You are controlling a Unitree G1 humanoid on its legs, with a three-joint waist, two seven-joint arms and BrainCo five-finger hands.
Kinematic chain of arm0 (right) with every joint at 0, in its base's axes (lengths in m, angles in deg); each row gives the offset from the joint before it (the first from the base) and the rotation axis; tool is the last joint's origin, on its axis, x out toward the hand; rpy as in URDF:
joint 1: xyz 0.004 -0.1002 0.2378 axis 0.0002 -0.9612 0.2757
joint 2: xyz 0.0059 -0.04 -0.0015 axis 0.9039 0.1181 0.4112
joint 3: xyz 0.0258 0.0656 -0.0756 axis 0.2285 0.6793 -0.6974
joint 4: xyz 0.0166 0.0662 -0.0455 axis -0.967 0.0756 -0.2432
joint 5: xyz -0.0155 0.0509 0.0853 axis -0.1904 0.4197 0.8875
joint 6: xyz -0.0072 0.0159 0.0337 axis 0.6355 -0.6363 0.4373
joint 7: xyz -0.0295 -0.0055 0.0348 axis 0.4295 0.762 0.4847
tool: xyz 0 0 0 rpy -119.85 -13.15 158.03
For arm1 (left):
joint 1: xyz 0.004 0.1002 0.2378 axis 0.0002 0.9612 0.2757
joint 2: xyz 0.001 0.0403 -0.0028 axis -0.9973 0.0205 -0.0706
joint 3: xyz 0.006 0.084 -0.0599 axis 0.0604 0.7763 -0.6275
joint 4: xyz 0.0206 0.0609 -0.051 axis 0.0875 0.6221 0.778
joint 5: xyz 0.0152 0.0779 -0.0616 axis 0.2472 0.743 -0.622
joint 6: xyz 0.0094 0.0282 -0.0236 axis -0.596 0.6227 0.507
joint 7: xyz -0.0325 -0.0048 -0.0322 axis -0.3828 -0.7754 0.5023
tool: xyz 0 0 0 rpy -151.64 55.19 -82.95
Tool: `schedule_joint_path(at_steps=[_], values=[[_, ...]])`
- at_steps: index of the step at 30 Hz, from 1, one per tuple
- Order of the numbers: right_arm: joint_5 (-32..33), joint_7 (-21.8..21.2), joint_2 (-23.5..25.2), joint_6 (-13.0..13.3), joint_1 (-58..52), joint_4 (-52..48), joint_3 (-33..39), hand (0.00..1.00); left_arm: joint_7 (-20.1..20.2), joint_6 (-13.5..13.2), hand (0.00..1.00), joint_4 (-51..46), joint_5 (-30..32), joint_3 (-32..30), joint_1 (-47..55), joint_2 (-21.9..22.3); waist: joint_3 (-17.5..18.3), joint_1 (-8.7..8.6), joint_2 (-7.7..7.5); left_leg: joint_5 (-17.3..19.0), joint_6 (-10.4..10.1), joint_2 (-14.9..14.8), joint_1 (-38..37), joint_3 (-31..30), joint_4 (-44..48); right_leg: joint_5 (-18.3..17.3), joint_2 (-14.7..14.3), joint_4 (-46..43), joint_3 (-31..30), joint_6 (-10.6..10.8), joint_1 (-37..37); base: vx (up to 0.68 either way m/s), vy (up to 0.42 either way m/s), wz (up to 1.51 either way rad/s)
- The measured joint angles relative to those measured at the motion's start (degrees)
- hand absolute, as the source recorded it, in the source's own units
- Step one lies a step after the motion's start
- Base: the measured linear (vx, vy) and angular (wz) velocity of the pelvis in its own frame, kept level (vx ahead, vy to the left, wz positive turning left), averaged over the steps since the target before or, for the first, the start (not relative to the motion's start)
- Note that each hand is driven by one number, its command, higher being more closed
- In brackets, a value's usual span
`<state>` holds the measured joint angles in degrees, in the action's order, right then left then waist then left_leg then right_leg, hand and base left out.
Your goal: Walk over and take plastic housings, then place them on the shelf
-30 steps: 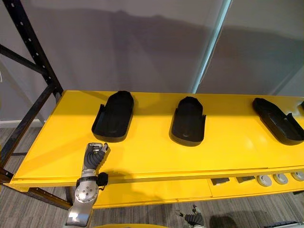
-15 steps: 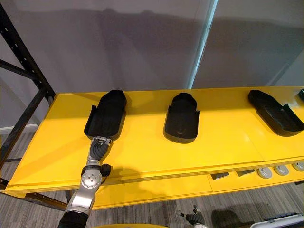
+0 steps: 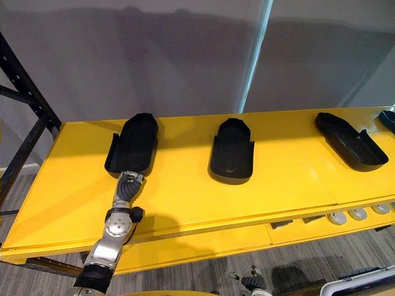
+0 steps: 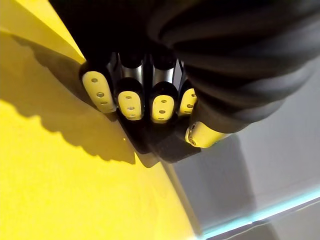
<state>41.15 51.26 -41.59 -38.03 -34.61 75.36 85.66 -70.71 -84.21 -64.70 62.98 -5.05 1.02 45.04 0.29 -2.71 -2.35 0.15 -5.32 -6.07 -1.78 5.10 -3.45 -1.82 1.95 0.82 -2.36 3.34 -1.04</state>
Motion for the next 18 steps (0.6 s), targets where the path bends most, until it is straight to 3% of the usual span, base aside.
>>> schedule_joint_path(at_steps=[3,6,9,11,14,18], values=[[0.1,0.0,0.1,0.0,0.1,0.0,0.0,0.00,0.1,0.1,1.00,-6.1,-0.1,0.6,2.2,-0.1,-0.6,-0.07,-0.49,-0.2,0.3,0.3,0.1,-0.4,-0.2,0.0,0.3,0.0,0.4,0.0,-0.1,0.00,0.018,0.09],[0.3,0.1,0.1,0.6,0.6,1.7,0.5,0.00,0.1,-0.3,1.00,-22.0,-0.1,2.1,6.3,-0.3,-1.1,0.33,-1.13,-0.1,0.3,0.4,0.5,-0.9,0.4,-0.2,0.4,-0.5,0.2,0.3,-0.5,0.02,0.016,0.11],[0.3,0.1,0.1,0.8,0.6,1.8,0.5,0.00,-0.5,-3.2,1.00,-36.4,-1.3,0.7,8.1,-0.4,-1.2,0.60,-1.04,0.3,0.3,0.3,1.2,-2.1,1.5,-0.2,0.3,-0.9,0.4,0.3,-0.7,-0.01,0.006,0.18],[0.3,0.1,0.2,1.1,0.5,1.6,1.1,0.00,-2.9,-6.1,1.00,-46.1,-2.9,-4.8,10.5,0.2,-1.7,1.03,-0.45,1.6,0.5,0.0,1.3,-2.3,3.2,-0.4,0.1,-1.3,0.3,0.5,-1.6,-0.05,-0.005,0.04],[0.3,0.3,0.5,1.1,0.0,0.8,1.8,0.00,-7.6,-9.4,1.00,-52.8,-7.7,-15.4,13.9,2.3,-2.0,2.33,0.23,2.5,0.5,0.1,1.4,-3.0,3.6,-1.9,0.3,-2.3,0.9,0.9,-2.0,-0.06,-0.012,0.15],[0.3,0.5,1.6,0.6,-0.8,-1.4,1.6,0.00,-13.1,-9.5,1.00,-52.4,-11.1,-30.2,19.9,4.8,-2.0,3.54,0.05,2.6,0.6,0.0,2.7,-3.8,5.8,-3.2,0.8,-3.9,2.9,0.8,-1.6,-0.02,-0.011,0.25]])
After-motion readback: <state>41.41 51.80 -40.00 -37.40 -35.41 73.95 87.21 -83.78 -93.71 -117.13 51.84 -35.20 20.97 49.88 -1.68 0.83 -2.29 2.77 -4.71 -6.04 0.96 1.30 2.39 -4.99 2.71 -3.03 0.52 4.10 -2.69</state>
